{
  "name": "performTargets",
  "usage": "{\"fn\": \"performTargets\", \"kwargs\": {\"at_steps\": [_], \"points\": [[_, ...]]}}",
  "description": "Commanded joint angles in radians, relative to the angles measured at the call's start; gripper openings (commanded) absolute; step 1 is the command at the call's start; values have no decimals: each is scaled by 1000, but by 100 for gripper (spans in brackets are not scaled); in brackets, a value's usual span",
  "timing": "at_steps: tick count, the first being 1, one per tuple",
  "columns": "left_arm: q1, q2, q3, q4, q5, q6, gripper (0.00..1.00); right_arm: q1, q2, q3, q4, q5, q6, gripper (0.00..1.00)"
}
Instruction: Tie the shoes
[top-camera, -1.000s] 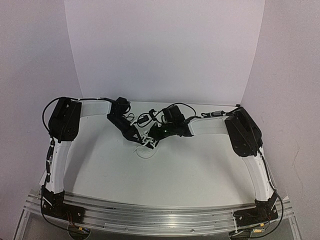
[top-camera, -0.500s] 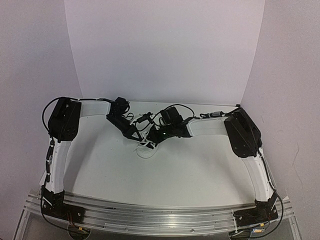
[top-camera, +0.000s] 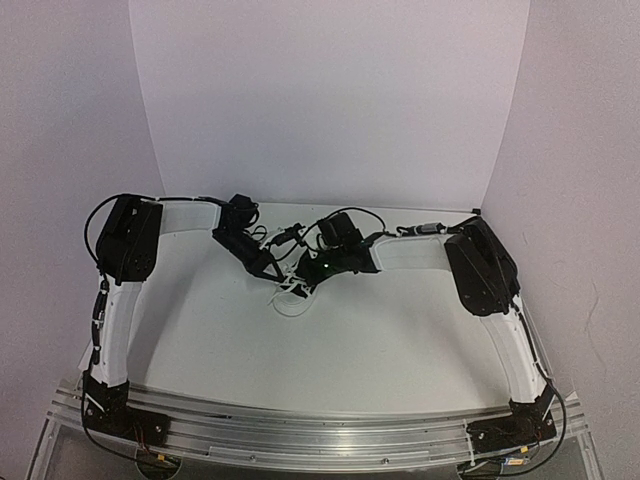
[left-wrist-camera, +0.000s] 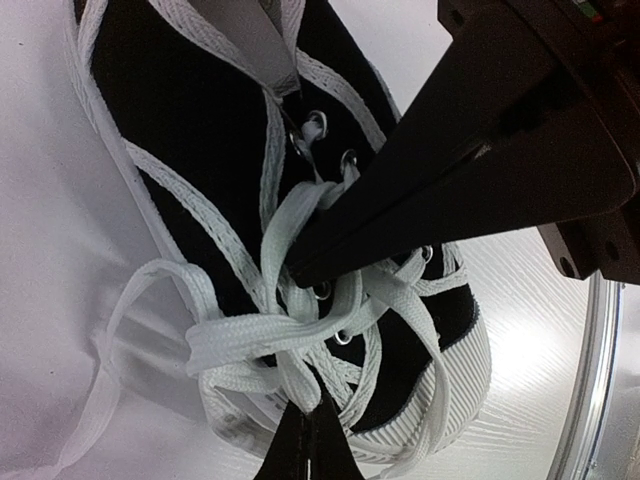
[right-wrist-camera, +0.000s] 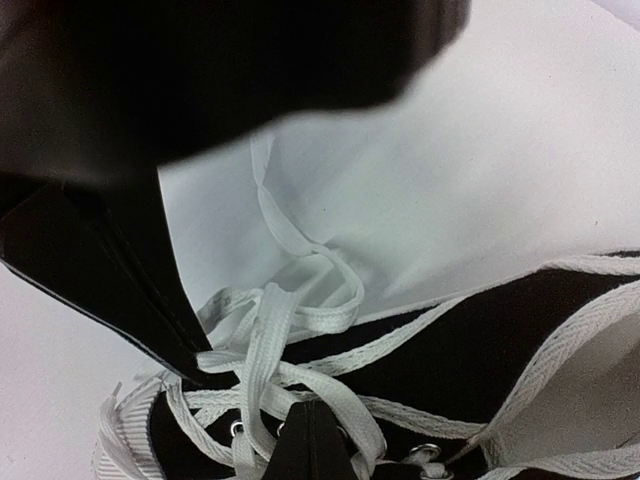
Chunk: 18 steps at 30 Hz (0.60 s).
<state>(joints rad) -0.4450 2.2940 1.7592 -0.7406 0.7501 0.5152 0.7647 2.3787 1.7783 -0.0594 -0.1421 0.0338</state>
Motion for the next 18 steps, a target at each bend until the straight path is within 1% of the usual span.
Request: {"fn": "performTargets", "kwargs": {"at_steps": [1, 5, 9, 18], "points": [[-5, 5, 11, 64, -25, -7, 0, -2, 2, 26, -55, 9, 28, 0], [-5, -15, 2, 70, -59, -14, 0, -19, -57, 19, -33, 5, 109, 0], [-4, -21, 0, 72, -88, -15, 0, -31, -118, -24, 33, 3, 172, 0], [-5, -27, 15, 66, -85, -23, 0, -49, -198, -104, 149, -3, 245, 0]]}}
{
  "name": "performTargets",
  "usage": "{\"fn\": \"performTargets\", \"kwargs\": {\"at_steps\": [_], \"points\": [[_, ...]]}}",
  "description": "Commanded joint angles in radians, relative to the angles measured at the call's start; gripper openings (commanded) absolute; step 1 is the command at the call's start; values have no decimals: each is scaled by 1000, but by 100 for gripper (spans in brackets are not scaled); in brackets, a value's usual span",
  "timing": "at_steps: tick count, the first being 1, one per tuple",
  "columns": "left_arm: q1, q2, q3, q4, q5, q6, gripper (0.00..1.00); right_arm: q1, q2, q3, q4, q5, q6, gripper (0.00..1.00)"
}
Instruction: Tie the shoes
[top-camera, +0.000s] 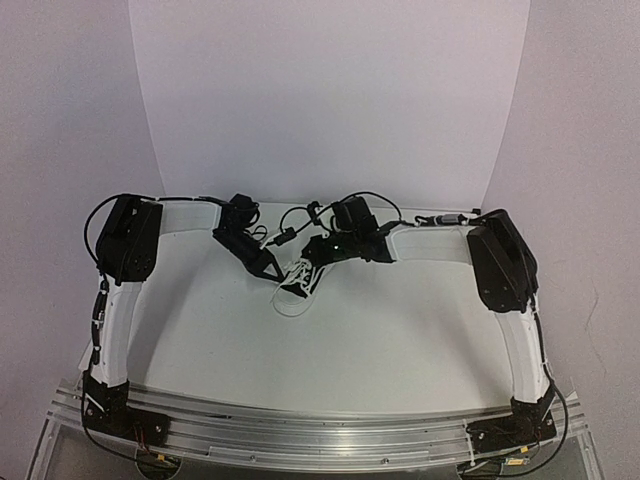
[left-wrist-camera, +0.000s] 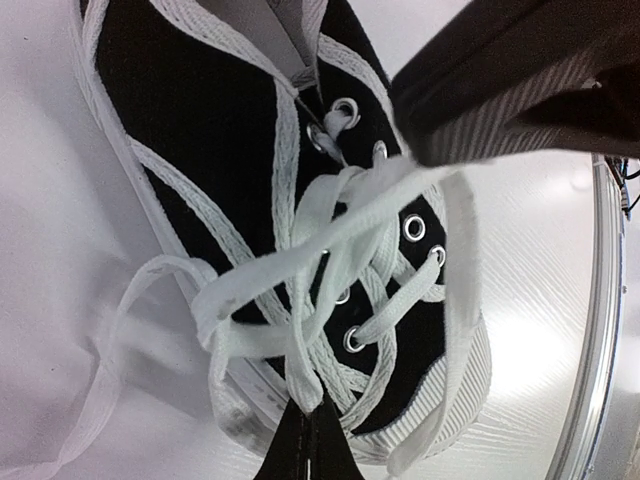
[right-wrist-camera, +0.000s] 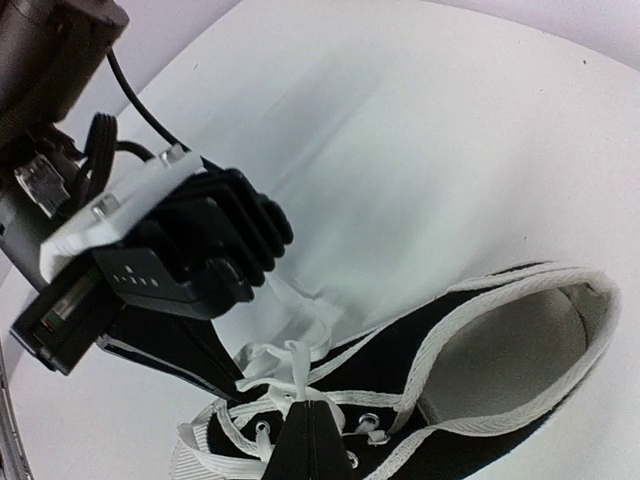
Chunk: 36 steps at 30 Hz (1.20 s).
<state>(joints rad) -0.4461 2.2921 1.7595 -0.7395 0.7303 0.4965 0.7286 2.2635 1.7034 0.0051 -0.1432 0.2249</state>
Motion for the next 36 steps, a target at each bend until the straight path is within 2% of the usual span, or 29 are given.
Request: {"fn": "performTargets", "kwargs": {"at_steps": [1, 11, 20, 26, 30, 36], "points": [[-5, -25, 15, 64, -66, -4, 0, -15, -86, -34, 88, -2, 56, 0], [-5, -19, 36, 54, -70, 7, 0, -37, -72, -28, 120, 35, 103, 0], [-4, -18, 32, 76, -151, 42, 0, -77, -163, -218, 122, 141, 145, 0], [-3, -4, 48, 81, -200, 87, 0, -78, -186, -292, 134, 141, 182, 0], [-6, -2, 51, 84, -173, 94, 0, -78, -173, -286, 159, 65, 169, 0], [-28, -12, 43, 102, -155, 103, 0, -101, -163, -284, 184, -46, 252, 34]]}}
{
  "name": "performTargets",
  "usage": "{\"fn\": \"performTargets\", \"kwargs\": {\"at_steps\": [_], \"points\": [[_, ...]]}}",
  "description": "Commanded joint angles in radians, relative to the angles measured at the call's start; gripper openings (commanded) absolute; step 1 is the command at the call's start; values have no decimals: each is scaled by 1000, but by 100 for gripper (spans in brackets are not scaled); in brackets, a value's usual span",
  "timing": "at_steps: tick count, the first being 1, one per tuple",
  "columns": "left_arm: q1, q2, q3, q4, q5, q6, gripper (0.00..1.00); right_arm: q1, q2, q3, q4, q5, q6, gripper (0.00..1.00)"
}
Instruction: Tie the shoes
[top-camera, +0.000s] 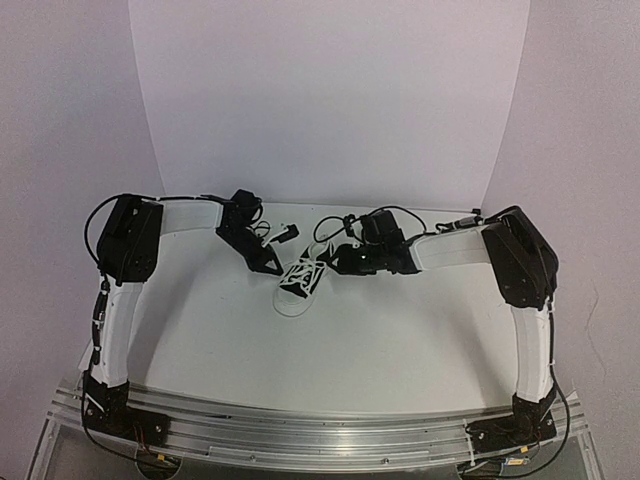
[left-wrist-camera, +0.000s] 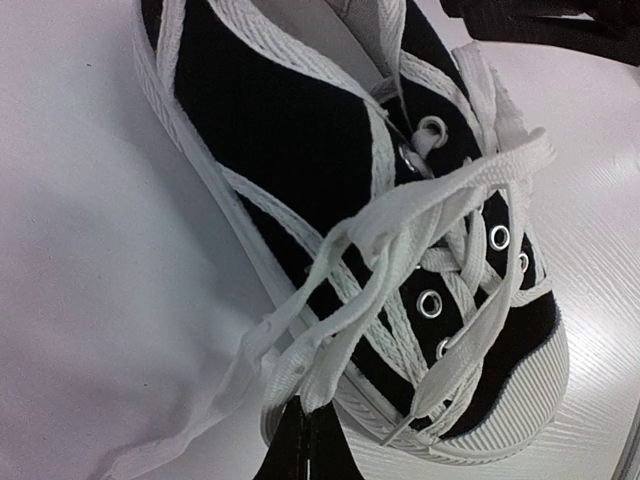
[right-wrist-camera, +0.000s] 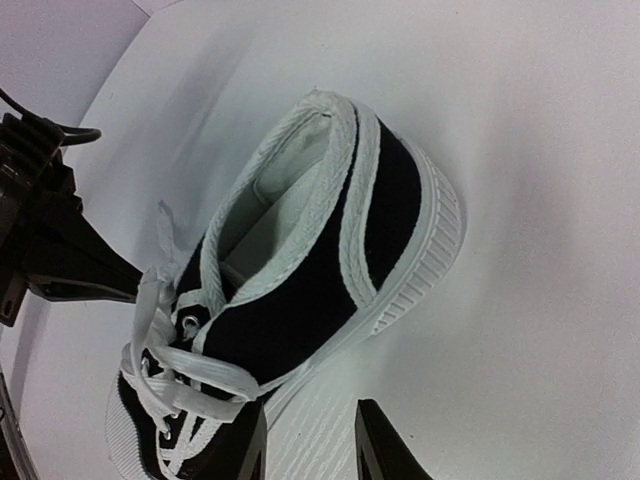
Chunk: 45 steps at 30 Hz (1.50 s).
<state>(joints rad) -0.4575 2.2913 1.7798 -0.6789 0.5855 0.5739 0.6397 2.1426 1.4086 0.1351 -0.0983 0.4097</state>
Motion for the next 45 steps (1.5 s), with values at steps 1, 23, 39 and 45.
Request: {"fn": "performTargets", "kwargs": {"at_steps": [1, 23, 39, 45], "points": [[-17, -10, 22, 41, -8, 25, 0, -13, -44, 9, 64, -96, 85, 36], [-17, -45, -4, 38, 13, 16, 0, -9, 56, -9, 206, -79, 631, 50], [-17, -40, -1, 33, 18, 17, 0, 12, 95, 17, 201, -136, 704, 40], [-17, -42, -3, 33, 16, 18, 0, 13, 107, 19, 201, -148, 723, 27]]}}
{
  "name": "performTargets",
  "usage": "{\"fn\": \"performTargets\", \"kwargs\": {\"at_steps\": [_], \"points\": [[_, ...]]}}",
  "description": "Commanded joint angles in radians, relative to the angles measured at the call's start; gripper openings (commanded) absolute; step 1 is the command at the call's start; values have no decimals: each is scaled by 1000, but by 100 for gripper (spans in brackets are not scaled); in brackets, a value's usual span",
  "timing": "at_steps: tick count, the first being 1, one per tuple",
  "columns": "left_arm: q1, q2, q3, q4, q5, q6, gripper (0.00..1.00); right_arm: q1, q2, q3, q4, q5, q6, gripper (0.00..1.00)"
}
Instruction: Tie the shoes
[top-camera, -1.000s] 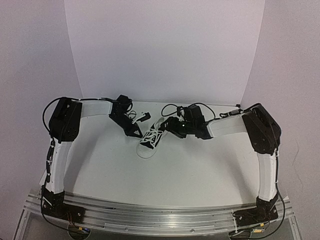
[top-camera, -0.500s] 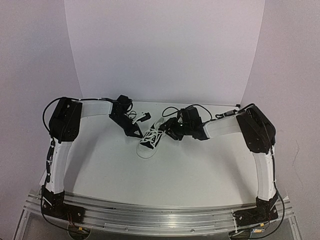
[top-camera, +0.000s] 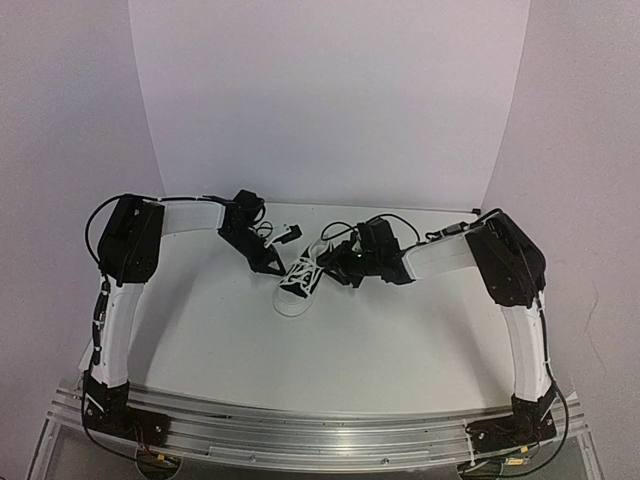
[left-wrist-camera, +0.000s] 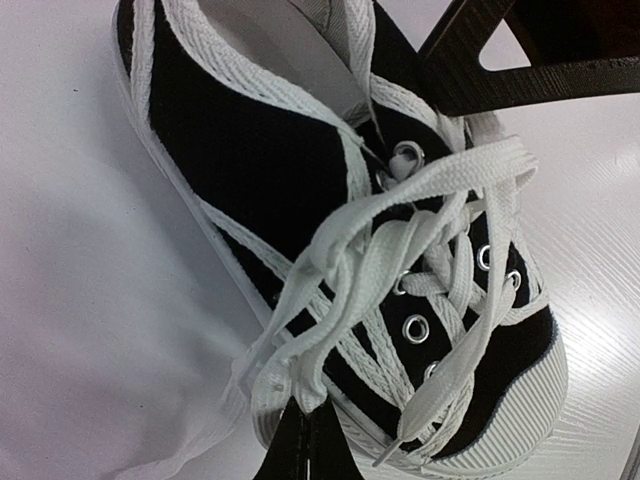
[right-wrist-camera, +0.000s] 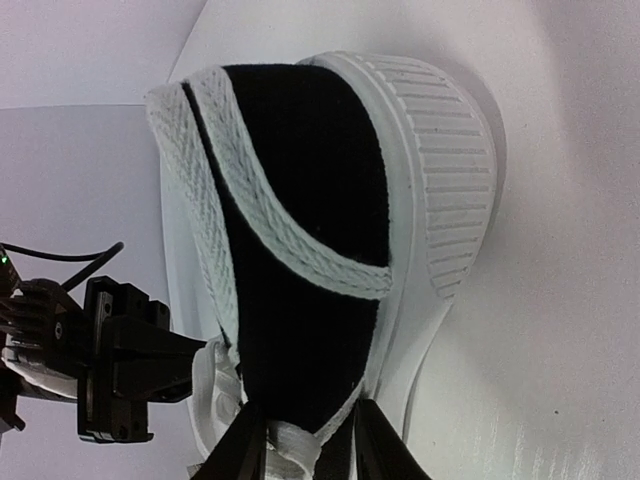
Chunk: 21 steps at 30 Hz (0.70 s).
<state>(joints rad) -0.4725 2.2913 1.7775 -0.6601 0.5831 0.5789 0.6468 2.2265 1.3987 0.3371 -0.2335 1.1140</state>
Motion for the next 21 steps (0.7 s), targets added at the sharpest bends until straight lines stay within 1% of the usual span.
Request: {"fn": "performTargets", "kwargs": {"at_steps": [1, 3, 5, 11, 15, 21], "points": [[-2, -42, -1, 14, 19, 13, 0, 6, 23, 31, -1, -13, 19, 24], [-2, -41, -1, 14, 19, 15, 0, 5, 21, 35, -1, -12, 18, 14], [-2, -42, 2, 13, 13, 16, 0, 5, 14, 30, -3, -3, 10, 1], [6, -46, 46, 0, -90, 44, 0, -3, -45, -8, -38, 41, -49, 0], [19, -40, 55, 34, -183, 74, 0, -14, -85, -44, -53, 72, -75, 0], [30, -9, 127, 20, -199, 85, 0, -17, -113, -36, -107, 82, -127, 0]]}}
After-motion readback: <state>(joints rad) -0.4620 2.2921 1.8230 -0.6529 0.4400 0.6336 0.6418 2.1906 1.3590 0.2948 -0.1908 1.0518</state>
